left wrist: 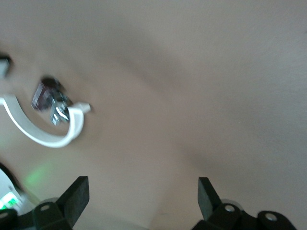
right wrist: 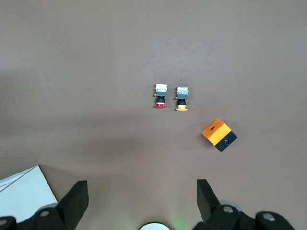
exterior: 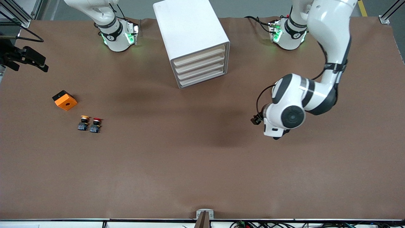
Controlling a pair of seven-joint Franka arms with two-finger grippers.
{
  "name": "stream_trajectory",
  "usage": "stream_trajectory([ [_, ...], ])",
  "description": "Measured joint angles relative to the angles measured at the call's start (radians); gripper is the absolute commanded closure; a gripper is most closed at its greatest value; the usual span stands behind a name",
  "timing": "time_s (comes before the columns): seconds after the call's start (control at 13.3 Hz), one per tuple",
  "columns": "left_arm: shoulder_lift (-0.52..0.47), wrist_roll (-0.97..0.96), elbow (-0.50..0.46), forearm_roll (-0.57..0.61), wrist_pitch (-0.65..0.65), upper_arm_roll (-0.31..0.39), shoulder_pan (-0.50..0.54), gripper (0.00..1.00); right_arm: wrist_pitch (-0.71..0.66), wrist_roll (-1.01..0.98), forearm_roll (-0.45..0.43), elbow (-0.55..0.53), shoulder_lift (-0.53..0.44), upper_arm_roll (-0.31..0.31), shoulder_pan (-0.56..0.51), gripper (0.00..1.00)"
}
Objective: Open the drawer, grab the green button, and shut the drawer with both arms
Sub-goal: 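Move the left gripper to the handle of the white cabinet drawer, then pull the drawer open with the left gripper while the right gripper approaches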
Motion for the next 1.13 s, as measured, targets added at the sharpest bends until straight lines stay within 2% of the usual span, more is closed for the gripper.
stream_trajectory([
  [0.23, 0.074, -0.275, 0.033, -0.097, 0.008, -0.001, -0.065, 0.0, 0.0, 0.065, 0.0, 0.011, 0.012, 0.001, 0.021, 0.0],
  [0.38, 0.102, -0.434, 0.044, -0.207, 0.007, -0.001, -0.087, 0.0, 0.007, 0.12, 0.0, 0.012, 0.018, 0.001, 0.033, 0.0],
  [0.83, 0.192, -0.708, 0.041, -0.579, -0.03, -0.001, -0.146, 0.0, 0.015, 0.219, 0.0, 0.013, 0.027, 0.003, 0.088, 0.0],
  [0.98, 0.228, -0.791, 0.042, -0.65, -0.033, -0.001, -0.163, 0.0, 0.0, 0.236, 0.001, 0.013, 0.028, 0.003, 0.119, 0.0],
  [1.13, 0.258, -0.866, 0.042, -0.694, -0.066, -0.005, -0.168, 0.11, -0.007, 0.342, 0.001, 0.013, 0.028, 0.005, 0.171, 0.0],
])
